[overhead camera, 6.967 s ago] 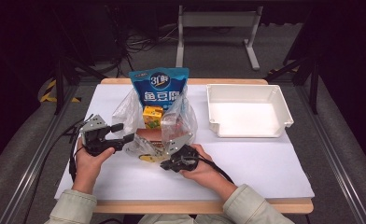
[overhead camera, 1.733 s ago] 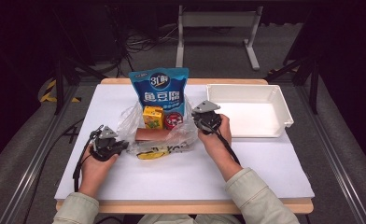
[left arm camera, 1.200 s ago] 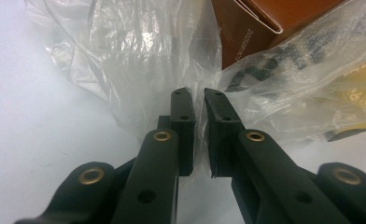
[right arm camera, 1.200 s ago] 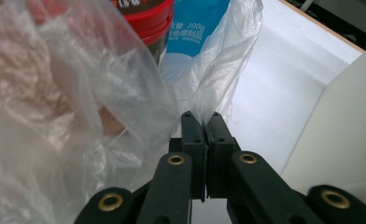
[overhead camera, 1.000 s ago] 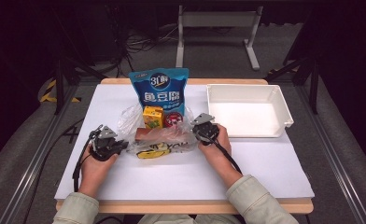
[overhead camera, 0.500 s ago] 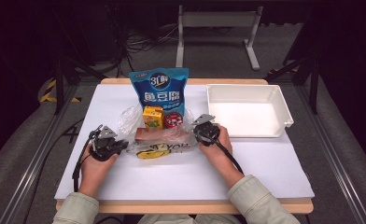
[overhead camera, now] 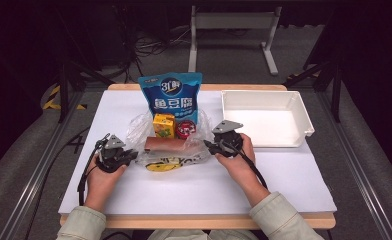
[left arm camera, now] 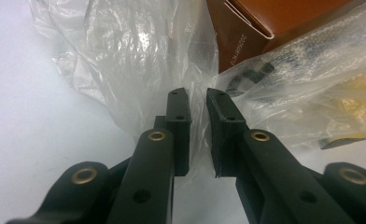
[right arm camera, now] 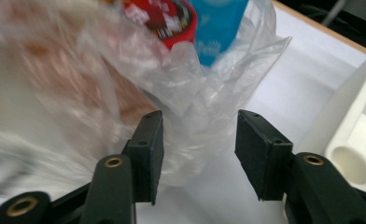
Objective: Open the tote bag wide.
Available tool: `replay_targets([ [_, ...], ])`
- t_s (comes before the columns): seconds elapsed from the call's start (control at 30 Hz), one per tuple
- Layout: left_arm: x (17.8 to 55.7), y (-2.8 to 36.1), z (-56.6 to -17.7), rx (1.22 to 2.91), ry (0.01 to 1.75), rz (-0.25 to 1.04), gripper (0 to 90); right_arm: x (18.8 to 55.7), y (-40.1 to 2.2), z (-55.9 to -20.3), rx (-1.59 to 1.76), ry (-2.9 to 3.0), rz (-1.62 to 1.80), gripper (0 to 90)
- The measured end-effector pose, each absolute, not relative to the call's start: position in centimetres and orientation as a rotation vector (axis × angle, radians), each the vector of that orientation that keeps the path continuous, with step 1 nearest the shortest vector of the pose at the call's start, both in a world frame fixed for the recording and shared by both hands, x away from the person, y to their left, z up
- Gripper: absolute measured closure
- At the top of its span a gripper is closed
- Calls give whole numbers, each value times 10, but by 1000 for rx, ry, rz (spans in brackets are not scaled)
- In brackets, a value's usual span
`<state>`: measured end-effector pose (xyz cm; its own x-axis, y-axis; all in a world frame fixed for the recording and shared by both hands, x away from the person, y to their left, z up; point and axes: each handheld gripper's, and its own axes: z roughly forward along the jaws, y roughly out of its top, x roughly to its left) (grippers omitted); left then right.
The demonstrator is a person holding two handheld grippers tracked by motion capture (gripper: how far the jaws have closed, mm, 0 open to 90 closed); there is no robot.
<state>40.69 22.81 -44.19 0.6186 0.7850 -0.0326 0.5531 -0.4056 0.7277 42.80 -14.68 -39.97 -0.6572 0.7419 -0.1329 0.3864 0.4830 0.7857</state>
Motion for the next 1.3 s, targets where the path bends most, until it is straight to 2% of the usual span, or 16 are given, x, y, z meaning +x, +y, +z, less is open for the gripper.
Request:
replay_targets([
  [0.47,406,228,-440,2110,1044,415,787,412,-152,-361,874,2206,1319,406],
  [0.63,405,228,-440,2105,1044,422,787,414,-146,-361,887,2234,1409,372],
  [0.77,405,228,-439,2106,1044,422,787,416,-135,-368,882,2275,1496,301],
  [1.03,405,228,-440,2107,1042,421,787,422,-118,-384,919,2262,1454,160],
  [1.2,405,228,-440,2104,1041,421,786,428,-115,-393,972,2254,1394,159],
  [1.3,405,228,-440,2104,1041,421,785,433,-115,-400,979,2291,1314,251],
])
